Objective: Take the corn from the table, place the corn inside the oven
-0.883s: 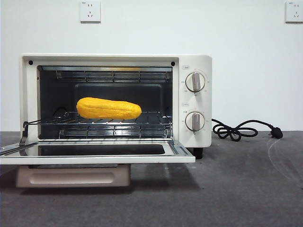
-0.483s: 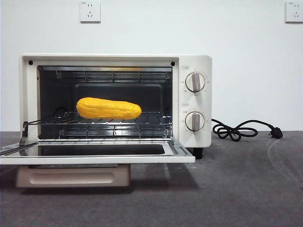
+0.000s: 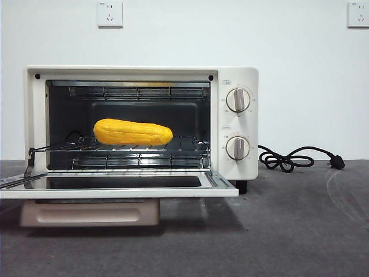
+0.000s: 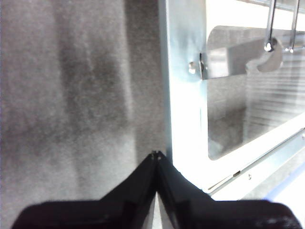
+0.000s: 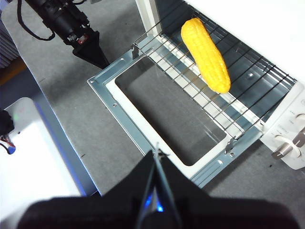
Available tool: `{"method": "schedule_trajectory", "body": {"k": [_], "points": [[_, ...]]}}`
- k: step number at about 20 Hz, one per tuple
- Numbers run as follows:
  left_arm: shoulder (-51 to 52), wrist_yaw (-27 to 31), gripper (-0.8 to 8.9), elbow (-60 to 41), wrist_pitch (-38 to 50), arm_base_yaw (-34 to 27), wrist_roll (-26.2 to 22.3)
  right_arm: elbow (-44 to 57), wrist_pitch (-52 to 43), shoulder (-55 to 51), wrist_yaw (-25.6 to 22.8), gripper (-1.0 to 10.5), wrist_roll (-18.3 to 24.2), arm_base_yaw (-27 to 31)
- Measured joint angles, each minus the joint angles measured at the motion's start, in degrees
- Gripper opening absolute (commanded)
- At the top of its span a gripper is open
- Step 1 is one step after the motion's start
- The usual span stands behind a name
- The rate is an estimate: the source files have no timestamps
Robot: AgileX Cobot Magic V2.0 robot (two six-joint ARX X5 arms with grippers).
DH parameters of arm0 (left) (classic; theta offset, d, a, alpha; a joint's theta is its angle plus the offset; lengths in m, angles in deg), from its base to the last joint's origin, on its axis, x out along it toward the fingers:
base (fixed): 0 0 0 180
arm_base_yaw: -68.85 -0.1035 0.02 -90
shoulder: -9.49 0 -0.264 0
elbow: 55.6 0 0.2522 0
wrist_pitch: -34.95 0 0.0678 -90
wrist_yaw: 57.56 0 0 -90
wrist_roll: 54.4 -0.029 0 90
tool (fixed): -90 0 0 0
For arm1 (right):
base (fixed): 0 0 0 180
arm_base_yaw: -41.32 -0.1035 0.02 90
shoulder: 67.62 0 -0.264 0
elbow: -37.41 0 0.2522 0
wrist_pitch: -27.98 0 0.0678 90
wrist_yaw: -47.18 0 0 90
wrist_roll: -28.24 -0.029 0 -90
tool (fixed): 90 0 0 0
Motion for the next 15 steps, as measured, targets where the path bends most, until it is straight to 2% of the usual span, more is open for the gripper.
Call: {"method": "schedule_trajectory", "body": {"k": [3,10,12,15], "points": [[-0.09,-2.49,-0.08,-0.11,-0.37,-0.42,0.0,0.0,0.0,0.0,0.0,-0.2,0.0,0.0],[-0.2,-13.33,-0.08,-0.22,-0.48,-2.84,0.02,0.0,0.42,0.0,0.0,-0.2,0.0,0.0],[-0.2,-17.16,-0.08,-0.22,-0.42,-3.61,0.04,0.0,0.98,0.0,0.0,-0.2,-0.02,0.0],[-0.17,-26.43,-0.07,-0.04,-0.28,-4.74,0.02,0.0,1.66,0.0,0.0,-0.2,-0.02,0.0]]}}
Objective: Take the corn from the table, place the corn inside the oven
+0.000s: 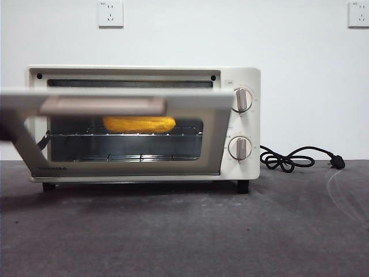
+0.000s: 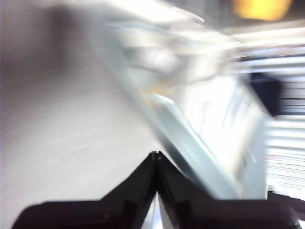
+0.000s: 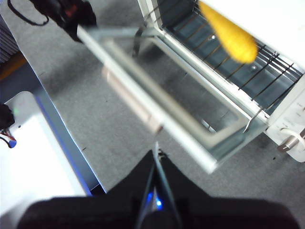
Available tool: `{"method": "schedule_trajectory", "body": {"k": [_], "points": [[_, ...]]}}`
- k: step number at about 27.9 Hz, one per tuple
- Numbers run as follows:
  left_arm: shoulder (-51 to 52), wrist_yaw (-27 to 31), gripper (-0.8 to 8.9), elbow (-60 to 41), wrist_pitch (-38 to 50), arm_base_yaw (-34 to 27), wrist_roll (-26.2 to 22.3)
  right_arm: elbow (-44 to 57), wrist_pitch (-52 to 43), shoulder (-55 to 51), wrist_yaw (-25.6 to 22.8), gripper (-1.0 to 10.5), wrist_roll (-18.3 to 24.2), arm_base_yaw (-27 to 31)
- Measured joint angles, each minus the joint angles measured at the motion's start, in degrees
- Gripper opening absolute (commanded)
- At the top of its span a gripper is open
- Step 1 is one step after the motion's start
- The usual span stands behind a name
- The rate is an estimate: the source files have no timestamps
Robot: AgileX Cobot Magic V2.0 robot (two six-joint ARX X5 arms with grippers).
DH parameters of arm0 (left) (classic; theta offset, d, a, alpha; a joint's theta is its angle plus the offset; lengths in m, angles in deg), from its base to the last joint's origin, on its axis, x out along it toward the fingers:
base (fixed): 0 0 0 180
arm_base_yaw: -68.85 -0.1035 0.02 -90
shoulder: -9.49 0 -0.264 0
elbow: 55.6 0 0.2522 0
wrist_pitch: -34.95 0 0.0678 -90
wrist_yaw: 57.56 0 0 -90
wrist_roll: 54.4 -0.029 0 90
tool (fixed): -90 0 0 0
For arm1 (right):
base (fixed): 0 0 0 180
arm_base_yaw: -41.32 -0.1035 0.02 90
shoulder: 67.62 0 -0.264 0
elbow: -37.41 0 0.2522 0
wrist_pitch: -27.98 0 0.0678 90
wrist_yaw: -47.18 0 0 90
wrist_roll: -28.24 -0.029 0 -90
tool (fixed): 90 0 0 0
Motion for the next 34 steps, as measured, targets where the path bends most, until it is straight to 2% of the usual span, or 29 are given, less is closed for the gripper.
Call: {"method": "schedule_trajectory", "body": {"k": [4,6,15,17,22,31,34], "points": [[1.36,-10.4,-0.07,0.59,4.13,-2.75,0.68,0.0,0.44,0.0,0.0,-0.2,0.0,0.02],[2.58,-13.49,-0.07,1.11,6.38,-4.11,1.95,0.0,1.03,0.0,0.0,-0.2,0.0,0.02],[13.0,-12.48,-0.07,2.75,6.78,-4.22,4.5,0.0,1.53,0.0,-0.04,-0.2,0.0,0.02],[16.31,-9.4,-0.07,2.75,6.23,-3.34,5.05,0.0,1.51,0.0,-0.07,-0.2,0.0,0.0],[25.92,3.52,-0.07,2.75,5.07,-0.02,7.1,0.0,1.22,0.0,-0.13,-0.2,0.0,0.02],[42.36,26.38,-0.07,2.75,5.07,6.01,14.14,0.0,0.22,0.0,-0.42,-0.2,-0.02,0.0],[46.51,32.7,-0.06,2.75,4.59,8.61,15.61,0.0,-0.35,0.0,-2.56,-0.2,-0.24,0.0]]}}
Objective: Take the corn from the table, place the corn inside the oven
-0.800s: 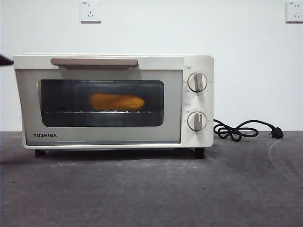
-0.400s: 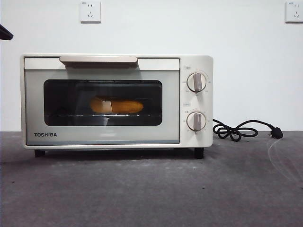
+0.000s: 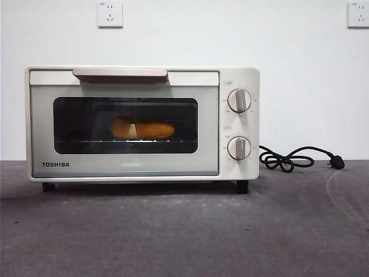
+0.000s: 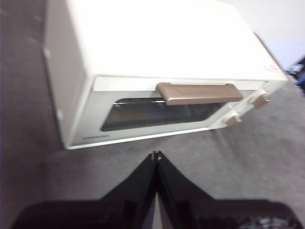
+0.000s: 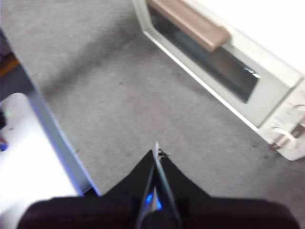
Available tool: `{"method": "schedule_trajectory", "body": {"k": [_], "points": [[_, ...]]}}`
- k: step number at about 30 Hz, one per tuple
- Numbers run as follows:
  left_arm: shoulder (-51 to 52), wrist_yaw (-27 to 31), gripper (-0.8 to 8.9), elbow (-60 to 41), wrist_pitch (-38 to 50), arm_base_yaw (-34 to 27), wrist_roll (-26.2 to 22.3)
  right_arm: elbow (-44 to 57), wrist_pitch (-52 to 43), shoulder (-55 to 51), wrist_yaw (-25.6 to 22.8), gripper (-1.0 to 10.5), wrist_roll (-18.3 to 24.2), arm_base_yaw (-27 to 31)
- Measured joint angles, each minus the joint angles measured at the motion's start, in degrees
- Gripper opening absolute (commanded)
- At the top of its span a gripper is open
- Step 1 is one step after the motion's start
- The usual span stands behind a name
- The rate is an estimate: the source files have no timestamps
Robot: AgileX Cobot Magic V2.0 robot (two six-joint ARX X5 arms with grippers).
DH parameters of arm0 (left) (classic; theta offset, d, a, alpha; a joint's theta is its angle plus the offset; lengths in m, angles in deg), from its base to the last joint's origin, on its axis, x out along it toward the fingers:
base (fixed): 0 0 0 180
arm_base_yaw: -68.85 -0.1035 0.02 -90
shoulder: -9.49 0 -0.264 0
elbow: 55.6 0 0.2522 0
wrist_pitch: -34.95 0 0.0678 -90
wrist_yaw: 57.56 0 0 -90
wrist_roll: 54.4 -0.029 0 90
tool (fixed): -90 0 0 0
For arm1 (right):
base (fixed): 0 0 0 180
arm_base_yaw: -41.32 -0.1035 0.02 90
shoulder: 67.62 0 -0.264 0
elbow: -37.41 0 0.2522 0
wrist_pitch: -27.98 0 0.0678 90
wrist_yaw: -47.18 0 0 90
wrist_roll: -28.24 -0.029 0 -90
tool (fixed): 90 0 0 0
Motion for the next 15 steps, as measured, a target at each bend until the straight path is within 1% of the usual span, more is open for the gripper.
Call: {"method": "schedule_trajectory", "body": {"k": [4,6,10,15], "points": [[4.44,10.12,-0.07,0.0,-2.4,4.11,0.9,0.0,0.0,0.0,-6.4,-0.2,-1.77,-0.02],[5.99,13.18,-0.07,0.0,-3.08,6.03,1.36,0.0,0.0,0.0,-7.91,-0.2,-2.36,0.0],[8.04,14.03,-0.07,0.0,-3.78,9.53,2.73,0.0,0.0,0.0,-7.85,-0.2,-2.78,-0.02],[8.24,13.99,-0.04,0.0,-3.8,12.5,3.52,0.0,0.11,0.0,-7.85,-0.1,-2.91,-0.02]]}}
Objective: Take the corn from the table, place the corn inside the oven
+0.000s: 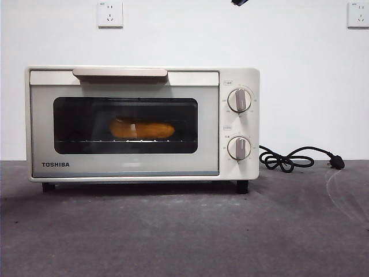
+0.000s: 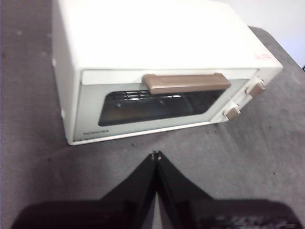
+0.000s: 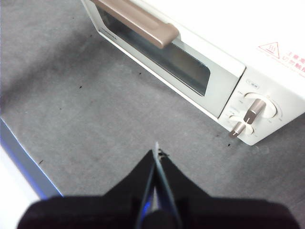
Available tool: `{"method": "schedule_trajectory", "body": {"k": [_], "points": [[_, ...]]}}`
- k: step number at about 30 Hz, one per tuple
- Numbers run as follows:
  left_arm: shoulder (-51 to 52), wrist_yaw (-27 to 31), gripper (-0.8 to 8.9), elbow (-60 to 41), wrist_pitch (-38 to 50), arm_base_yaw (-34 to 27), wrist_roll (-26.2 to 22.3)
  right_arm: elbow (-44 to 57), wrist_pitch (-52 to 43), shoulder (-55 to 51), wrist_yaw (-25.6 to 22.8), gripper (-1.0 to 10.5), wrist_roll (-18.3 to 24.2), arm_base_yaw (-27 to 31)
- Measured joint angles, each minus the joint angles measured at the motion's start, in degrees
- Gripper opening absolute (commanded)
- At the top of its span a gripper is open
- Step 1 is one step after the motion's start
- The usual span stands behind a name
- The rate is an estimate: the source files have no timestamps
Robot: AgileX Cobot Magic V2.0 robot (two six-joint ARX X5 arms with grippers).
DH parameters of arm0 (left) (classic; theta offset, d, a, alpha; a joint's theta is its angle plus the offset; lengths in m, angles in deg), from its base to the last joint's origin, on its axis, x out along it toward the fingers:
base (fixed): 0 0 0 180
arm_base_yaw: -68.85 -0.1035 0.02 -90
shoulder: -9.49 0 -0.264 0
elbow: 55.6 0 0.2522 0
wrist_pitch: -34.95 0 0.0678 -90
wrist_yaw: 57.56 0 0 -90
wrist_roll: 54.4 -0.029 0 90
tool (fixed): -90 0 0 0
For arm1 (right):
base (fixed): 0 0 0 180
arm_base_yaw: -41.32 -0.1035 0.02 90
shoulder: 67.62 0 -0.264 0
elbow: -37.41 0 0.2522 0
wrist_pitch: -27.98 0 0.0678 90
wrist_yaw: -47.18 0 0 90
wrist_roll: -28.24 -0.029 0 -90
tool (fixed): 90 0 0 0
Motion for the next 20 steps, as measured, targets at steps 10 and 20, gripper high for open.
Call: {"method": "schedule_trajectory", "body": {"k": [10,20], "points": [[-4.37,-0.15,-0.04,0.0,-0.02,0.66,0.79,0.0,0.48,0.0,-0.2,-0.1,-0.74,0.0],[-11.37,0.52,-0.04,-0.02,-0.04,0.7,0.92,0.0,0.48,0.0,-0.24,-0.1,-0.74,0.0]]}}
